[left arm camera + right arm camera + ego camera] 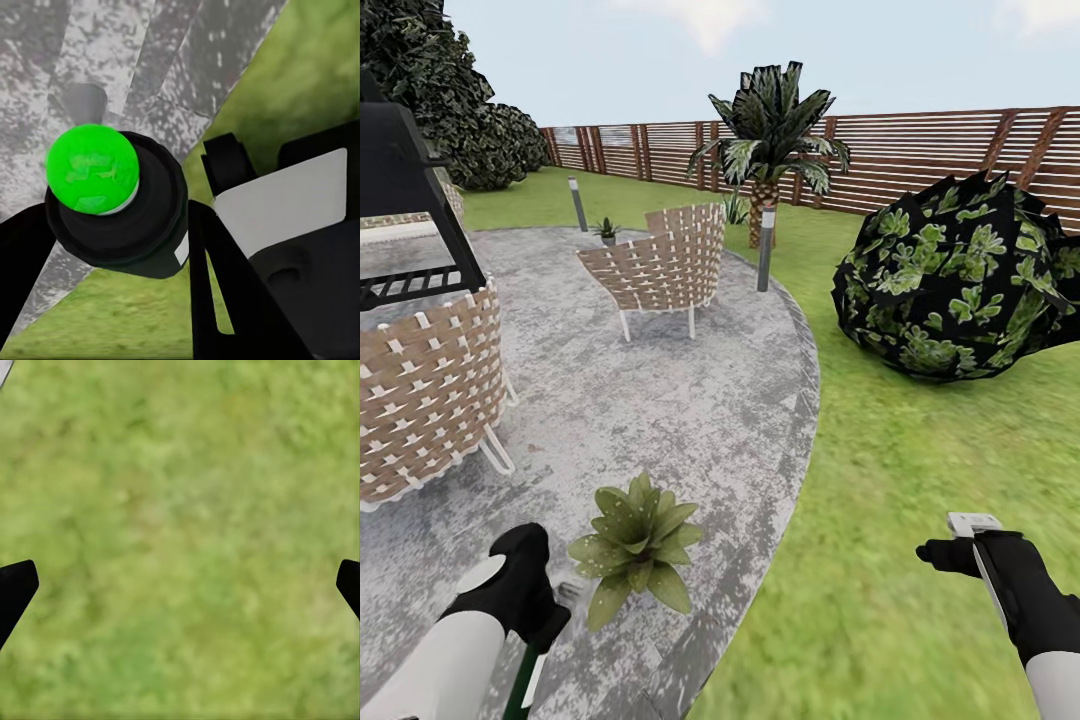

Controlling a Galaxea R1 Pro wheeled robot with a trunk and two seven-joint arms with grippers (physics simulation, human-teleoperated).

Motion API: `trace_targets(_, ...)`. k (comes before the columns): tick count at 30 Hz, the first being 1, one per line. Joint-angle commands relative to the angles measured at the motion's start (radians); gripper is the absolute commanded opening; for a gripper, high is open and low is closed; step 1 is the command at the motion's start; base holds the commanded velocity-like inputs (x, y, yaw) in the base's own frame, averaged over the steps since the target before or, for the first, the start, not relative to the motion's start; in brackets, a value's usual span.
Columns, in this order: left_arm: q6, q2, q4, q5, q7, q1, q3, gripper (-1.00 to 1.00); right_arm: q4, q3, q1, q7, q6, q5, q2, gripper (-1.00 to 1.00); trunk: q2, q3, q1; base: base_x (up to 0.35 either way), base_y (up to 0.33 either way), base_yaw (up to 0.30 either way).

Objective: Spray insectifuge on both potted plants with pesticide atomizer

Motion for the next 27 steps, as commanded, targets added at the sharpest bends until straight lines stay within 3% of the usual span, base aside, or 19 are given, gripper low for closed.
trace_targets(1,0.008,-0.001,-0.001,-0.009,-0.01,0.002,0.003,-1.0,-0.001,-0.002,-0.001,0.009,0.003,0.011,0.0,1.0,0.0,-0.001,0.0,0.0,0.0,0.0)
trace_targets(9,0.008,-0.003,-0.002,-0.008,-0.01,0.005,0.005,-1.0,-0.001,-0.002,-0.001,0.009,0.003,0.011,0.0,1.0,0.0,-0.001,0.0,0.0,0.0,-0.004)
trace_targets(17,0.009,-0.002,-0.004,-0.008,-0.01,0.005,0.004,-1.0,-0.001,-0.002,-0.001,0.009,0.003,0.011,0.0,1.0,0.0,-0.001,0.0,0.0,0.0,-0.21)
trace_targets(27,0.009,-0.003,-0.009,-0.008,-0.014,0.004,0.003,-1.0,-0.002,-0.002,-0.001,0.009,0.003,0.011,0.0,1.0,0.0,-0.001,0.0,0.0,0.0,-0.011)
